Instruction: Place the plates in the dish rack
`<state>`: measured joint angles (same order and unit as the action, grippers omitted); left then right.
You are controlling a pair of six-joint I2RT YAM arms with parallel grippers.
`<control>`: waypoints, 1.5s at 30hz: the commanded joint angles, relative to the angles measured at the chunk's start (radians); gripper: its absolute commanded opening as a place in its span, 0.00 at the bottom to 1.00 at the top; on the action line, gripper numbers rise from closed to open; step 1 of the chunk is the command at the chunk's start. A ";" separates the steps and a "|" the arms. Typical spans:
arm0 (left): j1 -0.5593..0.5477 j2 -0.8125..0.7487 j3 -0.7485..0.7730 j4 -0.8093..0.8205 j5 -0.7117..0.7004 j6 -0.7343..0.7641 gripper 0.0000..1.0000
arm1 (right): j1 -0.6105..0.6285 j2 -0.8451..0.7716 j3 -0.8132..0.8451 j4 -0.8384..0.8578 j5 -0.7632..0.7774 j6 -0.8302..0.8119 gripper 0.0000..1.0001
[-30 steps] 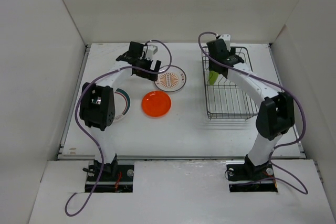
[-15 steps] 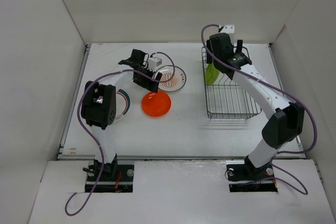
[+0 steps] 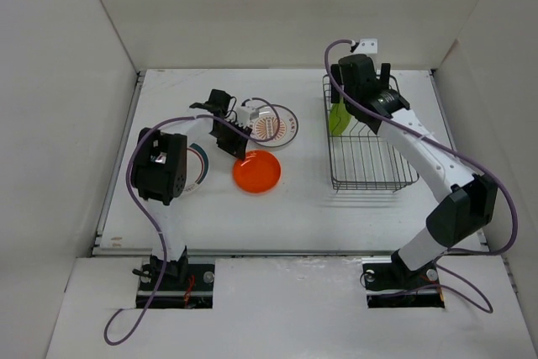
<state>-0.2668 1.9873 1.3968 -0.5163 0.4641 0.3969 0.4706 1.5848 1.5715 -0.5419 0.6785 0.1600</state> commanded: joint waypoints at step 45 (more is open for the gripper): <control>0.069 -0.340 0.373 -0.332 0.479 0.026 0.00 | 0.003 0.084 -0.291 0.674 -1.539 -0.185 0.93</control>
<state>-0.2008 1.6707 1.7126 -0.8234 0.8635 0.4061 0.4465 1.6379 1.2144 0.0586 -0.7105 -0.0109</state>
